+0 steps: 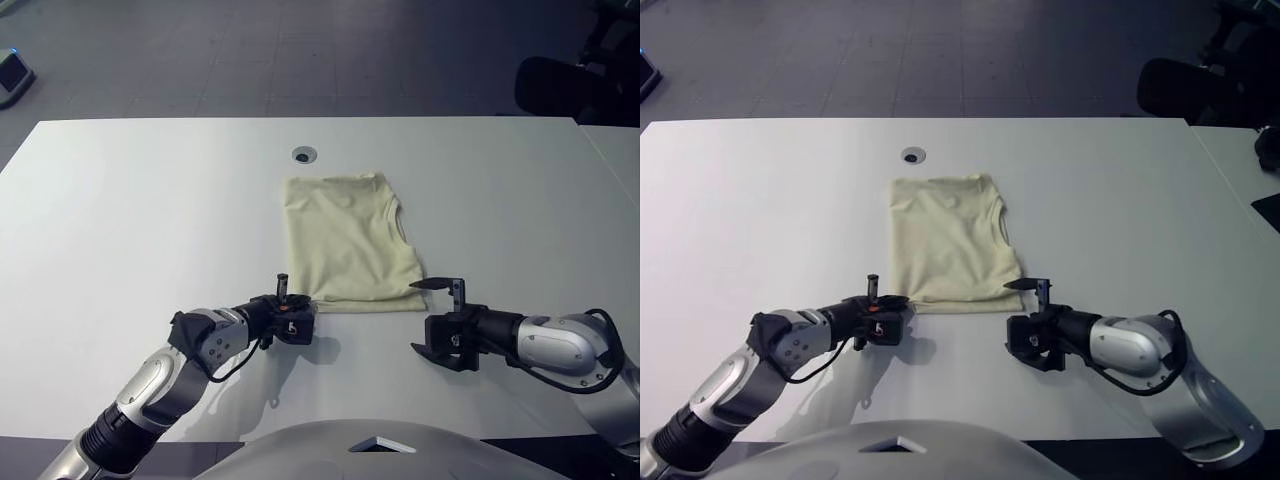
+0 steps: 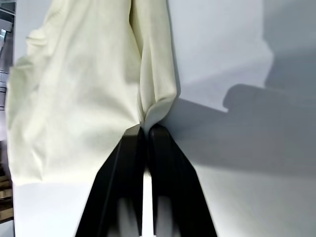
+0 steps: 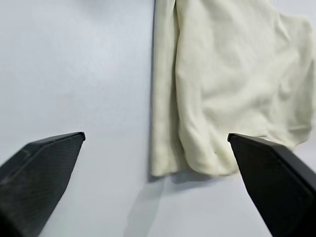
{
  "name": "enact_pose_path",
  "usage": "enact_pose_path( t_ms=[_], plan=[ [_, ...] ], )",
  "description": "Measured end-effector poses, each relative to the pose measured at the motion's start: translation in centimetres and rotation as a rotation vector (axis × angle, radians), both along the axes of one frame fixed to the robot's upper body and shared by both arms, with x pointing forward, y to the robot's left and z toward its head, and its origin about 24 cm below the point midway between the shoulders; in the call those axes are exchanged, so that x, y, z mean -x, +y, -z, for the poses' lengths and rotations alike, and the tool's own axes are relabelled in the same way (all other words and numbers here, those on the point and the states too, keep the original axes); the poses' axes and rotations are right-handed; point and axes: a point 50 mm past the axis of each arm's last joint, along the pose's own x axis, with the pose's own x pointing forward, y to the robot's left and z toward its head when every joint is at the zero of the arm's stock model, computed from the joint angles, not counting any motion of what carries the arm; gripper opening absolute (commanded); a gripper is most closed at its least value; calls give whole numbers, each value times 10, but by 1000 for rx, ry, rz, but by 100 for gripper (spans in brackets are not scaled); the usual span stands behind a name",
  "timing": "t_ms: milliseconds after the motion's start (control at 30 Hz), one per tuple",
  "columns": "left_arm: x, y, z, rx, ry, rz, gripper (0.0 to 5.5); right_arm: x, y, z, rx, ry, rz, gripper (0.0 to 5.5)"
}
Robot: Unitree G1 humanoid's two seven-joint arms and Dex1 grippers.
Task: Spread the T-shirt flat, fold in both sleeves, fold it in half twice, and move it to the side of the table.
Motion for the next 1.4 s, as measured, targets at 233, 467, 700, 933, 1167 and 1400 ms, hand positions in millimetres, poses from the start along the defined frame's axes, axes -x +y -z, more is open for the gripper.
enact_pose_path(
  t_ms=[233,467,700,933,1167,1400],
  plan=[
    [11,8,-6,-41,57,3,0,-7,11,11,5,-61,-50,540],
    [11,7,-8,-49,67,16,0,-19,19,18,11,-125,-77,429],
    [13,7,-9,-55,83,32,0,-21,17,24,39,-163,-81,310],
    [13,8,-9,-55,88,38,0,-18,15,29,47,-152,-92,183],
    [13,8,-9,-56,89,40,0,-18,12,33,58,-133,-95,60],
    [19,14,-13,-24,209,41,0,-15,7,28,-25,38,-72,4]
  ],
)
